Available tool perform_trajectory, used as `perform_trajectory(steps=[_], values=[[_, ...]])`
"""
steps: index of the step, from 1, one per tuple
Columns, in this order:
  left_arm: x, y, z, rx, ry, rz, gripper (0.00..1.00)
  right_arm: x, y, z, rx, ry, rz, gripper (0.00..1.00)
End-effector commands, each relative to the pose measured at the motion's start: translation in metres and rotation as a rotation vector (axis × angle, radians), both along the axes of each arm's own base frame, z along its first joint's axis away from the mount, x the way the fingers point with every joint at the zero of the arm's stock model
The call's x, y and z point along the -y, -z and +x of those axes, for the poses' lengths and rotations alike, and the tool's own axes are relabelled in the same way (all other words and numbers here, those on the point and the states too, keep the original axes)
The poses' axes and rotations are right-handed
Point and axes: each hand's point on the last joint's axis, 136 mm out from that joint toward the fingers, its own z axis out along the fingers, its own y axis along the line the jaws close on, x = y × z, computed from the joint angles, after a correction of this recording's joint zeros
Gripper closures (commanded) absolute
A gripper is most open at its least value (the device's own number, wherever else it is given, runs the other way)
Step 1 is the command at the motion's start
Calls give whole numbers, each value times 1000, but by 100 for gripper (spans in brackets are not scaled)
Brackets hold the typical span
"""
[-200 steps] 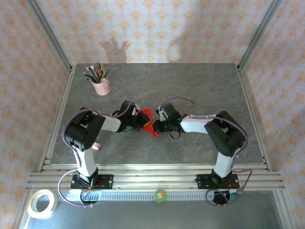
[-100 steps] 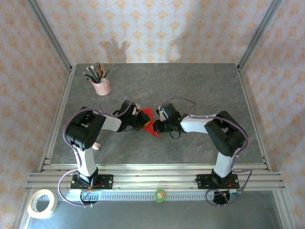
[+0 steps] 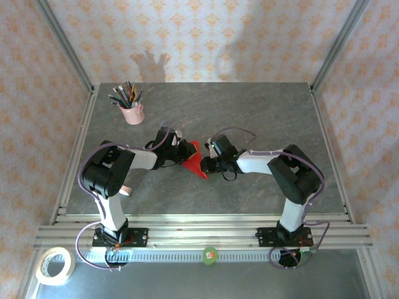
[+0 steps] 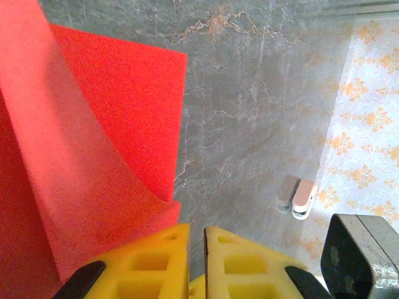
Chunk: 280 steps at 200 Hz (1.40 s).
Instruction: Fold a paper plane with a square sheet of paper (pick it up from the middle)
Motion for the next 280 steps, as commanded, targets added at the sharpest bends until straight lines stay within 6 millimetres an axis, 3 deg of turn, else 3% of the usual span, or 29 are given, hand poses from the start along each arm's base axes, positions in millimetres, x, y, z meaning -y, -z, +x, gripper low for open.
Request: perform_trajectory(steps=[1,52,110,148,163,169,184,209,223,280], values=[[0,-5,5,8,-10,-7,85,13,41,-25,-106,-17,-78,80],[-1,-1,4,1,-6,-4,86,13,41,-25,-108,-13,-75,80],[5,16,-3,-43,35,4,86,13,43,-25,-114,-6,-76,80],[-1,31,-7,-88,22,60,86,14,41,-25,-119,0,-69,80],[-5,36,-10,-108,18,84,87,12,32,-20,-114,12,-42,80],[-8,49,-15,-140,17,104,87,11,25,-18,-109,23,-25,79],[-12,56,-18,-158,13,131,87,13,2,-8,-83,64,35,74],[-13,60,-20,-164,17,140,87,22,-40,8,-23,141,144,66],[-13,60,-20,-163,19,141,87,19,-53,7,-17,127,184,64],[-12,59,-20,-158,23,135,87,-1,-48,-4,-98,48,211,67]])
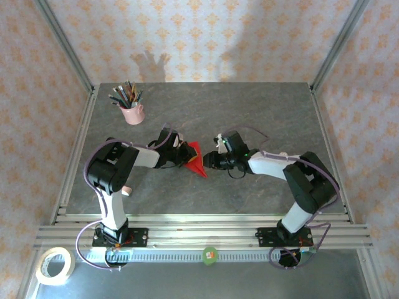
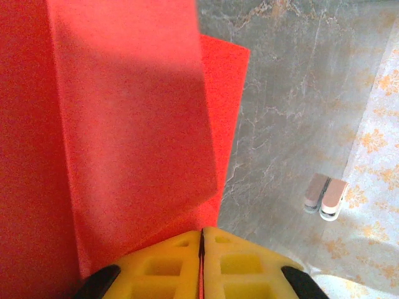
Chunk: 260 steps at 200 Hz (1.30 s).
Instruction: Fold a paper plane with a square sheet of paper (pick it up from the middle)
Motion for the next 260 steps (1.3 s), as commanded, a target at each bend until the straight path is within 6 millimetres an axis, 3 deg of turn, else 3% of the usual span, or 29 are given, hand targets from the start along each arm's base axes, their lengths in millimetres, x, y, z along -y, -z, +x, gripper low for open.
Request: perform_trajectory(steps=[1,38,111,254,260], values=[[-11,34,-16,-92,-2,84,87,-13,-3,-2,-24,-36,23,67],[-10,31,-15,-85,3,76,87,-15,14,-5,-62,-50,-12,74],[-8,28,-14,-78,4,67,86,-18,27,-16,-108,-86,-13,82],[-2,15,-10,-52,13,27,85,-8,57,-33,-209,-58,-24,84],[0,0,-6,-17,16,8,85,-8,58,-33,-213,-56,-25,84]])
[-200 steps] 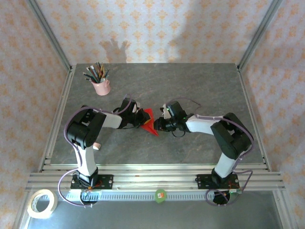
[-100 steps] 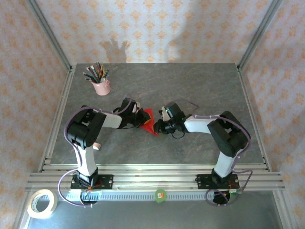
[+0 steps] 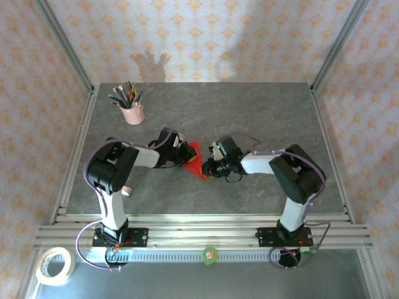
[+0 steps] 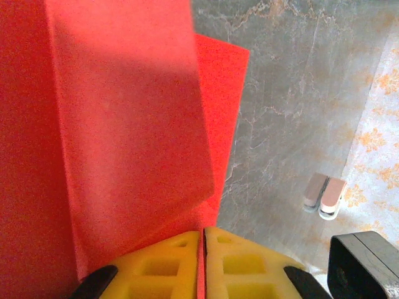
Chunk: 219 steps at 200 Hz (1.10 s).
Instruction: Fold a paper plane with a square sheet of paper (pick it up from the middle)
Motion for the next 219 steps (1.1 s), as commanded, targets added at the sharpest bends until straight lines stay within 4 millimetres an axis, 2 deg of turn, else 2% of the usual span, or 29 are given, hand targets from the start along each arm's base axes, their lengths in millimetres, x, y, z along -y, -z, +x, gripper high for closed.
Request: perform_trajectory(steps=[1,41,63,106,129,219], values=[[-1,0,-6,-15,13,11,85,5,17,-10,-57,7,-21,84],[8,-33,-1,88,36,-59,83,12,24,-10,-77,31,-35,87],[8,-40,-5,112,46,-76,83,13,25,-10,-78,38,-35,88],[8,-37,-18,112,68,-87,84,16,28,-10,-79,48,-43,88],[15,-32,-21,97,98,-89,84,17,28,-10,-80,50,-43,88],[29,-21,-14,72,129,-72,86,21,33,-10,-78,55,-59,88]])
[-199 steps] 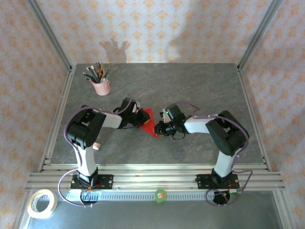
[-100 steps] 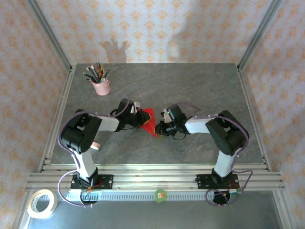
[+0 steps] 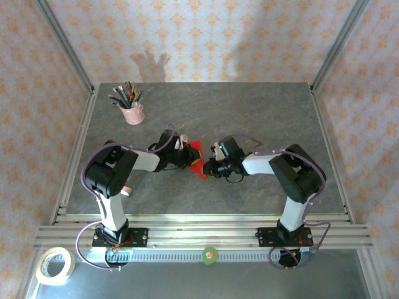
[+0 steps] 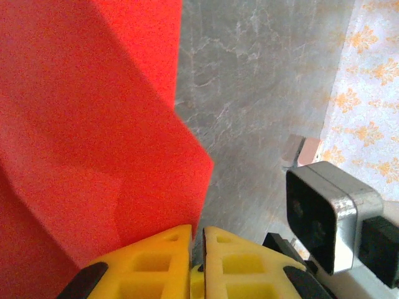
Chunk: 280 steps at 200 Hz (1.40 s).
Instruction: Fold a paper plane with a square sheet of paper (pick it up from the middle)
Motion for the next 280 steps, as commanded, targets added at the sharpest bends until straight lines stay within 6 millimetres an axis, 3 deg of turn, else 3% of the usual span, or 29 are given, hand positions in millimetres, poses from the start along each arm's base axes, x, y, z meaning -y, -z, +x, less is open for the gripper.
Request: perform_trajectory(steps=[1,57,70,76,122,193,248,253,280], values=[[7,0,4,20,33,7,86,17,31,-11,-60,25,-91,88],[6,9,5,1,29,32,86,18,25,-10,-52,27,-78,86],[7,8,6,2,31,34,86,15,18,-9,-44,21,-60,84],[6,20,4,-23,31,47,86,14,15,-8,-40,20,-52,83],[5,22,5,-28,27,58,86,8,-7,-10,-29,-5,-7,79],[5,23,6,-28,27,59,86,15,-6,-15,-48,8,-28,83],[9,7,10,3,23,24,85,23,15,-19,-88,28,-72,88],[10,-8,13,35,22,3,85,23,16,-20,-92,32,-75,88],[11,-24,13,75,24,-21,84,27,23,-21,-108,48,-90,89]])
